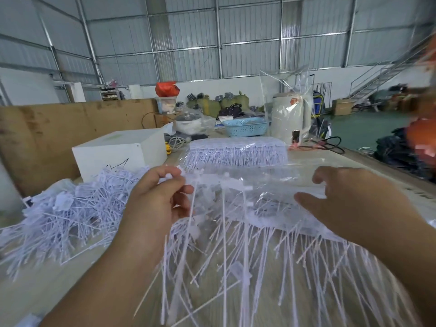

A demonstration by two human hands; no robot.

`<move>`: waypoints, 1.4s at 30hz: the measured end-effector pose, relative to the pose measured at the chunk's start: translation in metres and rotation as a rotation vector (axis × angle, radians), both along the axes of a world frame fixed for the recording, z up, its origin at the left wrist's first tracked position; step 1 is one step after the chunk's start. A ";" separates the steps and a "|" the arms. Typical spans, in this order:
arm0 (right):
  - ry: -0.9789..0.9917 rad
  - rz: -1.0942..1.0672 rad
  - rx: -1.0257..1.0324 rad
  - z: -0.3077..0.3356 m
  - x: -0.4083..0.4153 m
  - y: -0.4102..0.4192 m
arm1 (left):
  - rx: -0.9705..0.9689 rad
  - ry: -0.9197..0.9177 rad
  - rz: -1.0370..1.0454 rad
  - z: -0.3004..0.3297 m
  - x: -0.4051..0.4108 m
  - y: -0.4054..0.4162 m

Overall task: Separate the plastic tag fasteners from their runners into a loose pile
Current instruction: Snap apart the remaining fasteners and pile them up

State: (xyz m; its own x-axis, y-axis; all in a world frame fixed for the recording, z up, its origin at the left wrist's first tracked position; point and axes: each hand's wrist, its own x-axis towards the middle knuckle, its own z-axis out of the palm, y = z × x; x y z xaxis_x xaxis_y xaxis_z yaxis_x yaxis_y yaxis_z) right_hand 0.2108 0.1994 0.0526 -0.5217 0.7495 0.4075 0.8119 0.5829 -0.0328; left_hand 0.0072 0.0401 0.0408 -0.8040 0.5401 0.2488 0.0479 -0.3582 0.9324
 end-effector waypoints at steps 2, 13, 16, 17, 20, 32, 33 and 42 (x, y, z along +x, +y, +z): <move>0.081 0.098 0.074 -0.004 -0.002 0.000 | 0.020 -0.004 -0.108 -0.002 0.003 0.001; 0.558 0.974 -0.547 -0.033 -0.031 -0.032 | -0.228 0.454 -0.633 -0.019 0.018 -0.004; 0.539 1.001 -0.605 -0.036 -0.032 -0.027 | -0.299 0.532 -0.663 -0.020 0.015 -0.006; 0.517 1.010 -0.635 -0.036 -0.031 -0.026 | -0.321 0.560 -0.663 -0.019 0.014 -0.007; 0.414 1.034 -0.719 -0.035 -0.030 -0.022 | -0.353 0.618 -0.617 -0.019 0.014 -0.007; 0.755 0.812 -0.352 -0.040 -0.041 -0.033 | -0.093 0.392 -0.109 -0.025 0.049 0.007; 0.747 0.841 -0.372 -0.039 -0.039 -0.032 | -0.098 0.396 -0.123 -0.024 0.047 0.006; 0.514 1.013 -0.606 -0.040 -0.030 -0.024 | -0.235 0.509 -0.576 -0.017 0.034 -0.005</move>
